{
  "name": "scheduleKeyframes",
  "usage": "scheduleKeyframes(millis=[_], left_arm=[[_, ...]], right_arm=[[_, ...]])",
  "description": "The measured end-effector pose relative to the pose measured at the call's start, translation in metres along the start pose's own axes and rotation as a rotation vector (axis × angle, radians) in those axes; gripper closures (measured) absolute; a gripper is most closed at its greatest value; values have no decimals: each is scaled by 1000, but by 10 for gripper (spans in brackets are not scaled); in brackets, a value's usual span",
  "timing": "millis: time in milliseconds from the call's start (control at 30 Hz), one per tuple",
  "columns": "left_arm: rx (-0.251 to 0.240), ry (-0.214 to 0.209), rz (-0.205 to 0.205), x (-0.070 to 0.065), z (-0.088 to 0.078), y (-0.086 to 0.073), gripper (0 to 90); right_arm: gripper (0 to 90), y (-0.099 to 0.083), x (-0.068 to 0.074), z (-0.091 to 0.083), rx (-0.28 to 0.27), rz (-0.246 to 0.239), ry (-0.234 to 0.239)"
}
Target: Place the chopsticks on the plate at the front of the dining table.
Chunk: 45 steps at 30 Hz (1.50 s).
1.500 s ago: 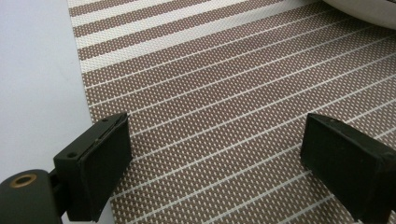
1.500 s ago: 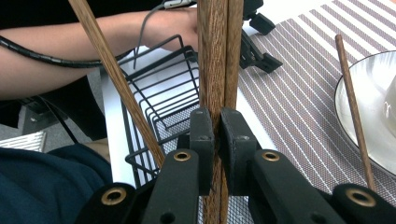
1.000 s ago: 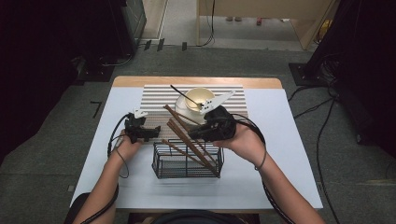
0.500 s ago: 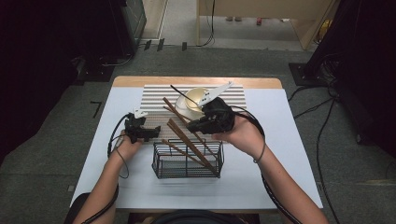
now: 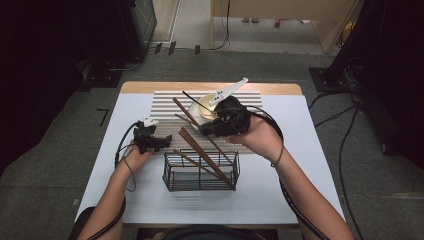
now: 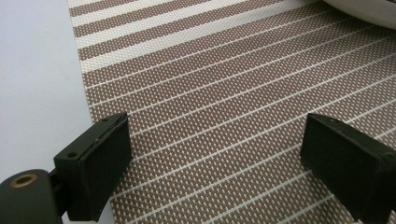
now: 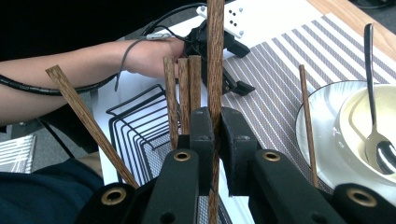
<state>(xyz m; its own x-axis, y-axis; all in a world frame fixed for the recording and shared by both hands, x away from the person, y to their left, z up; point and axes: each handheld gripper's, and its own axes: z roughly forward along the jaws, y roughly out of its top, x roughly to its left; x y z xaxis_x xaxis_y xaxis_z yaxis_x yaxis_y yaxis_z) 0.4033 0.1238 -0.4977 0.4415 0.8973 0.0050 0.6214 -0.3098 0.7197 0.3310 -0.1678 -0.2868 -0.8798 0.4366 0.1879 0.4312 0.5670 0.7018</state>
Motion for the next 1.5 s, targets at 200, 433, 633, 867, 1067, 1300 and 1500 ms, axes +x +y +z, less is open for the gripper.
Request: scheduleKeyframes(millis=[200,433,633,867,1067,1300,1500], left_arm=[[1,0,1,0,0,0,87],[1,0,2,0,0,0,87],[1,-1,0,0,0,0,87],[4,-1,1,0,0,1,87],[10,0,-1,0,0,2,87],[12,5,-6,-2,1,4,92],[-4,-7,-1,-5,0,6,93]], right_arm=[[850,8,-1,0,18,0,0],[850,16,-2,0,37,-8,-12],[850,22,-6,-2,51,-14,-28],[851,28,-9,-5,55,-20,-49],[851,31,-12,-6,63,-25,-63],[852,36,-16,-9,70,-30,-80],[852,39,-22,-10,87,-20,-109]])
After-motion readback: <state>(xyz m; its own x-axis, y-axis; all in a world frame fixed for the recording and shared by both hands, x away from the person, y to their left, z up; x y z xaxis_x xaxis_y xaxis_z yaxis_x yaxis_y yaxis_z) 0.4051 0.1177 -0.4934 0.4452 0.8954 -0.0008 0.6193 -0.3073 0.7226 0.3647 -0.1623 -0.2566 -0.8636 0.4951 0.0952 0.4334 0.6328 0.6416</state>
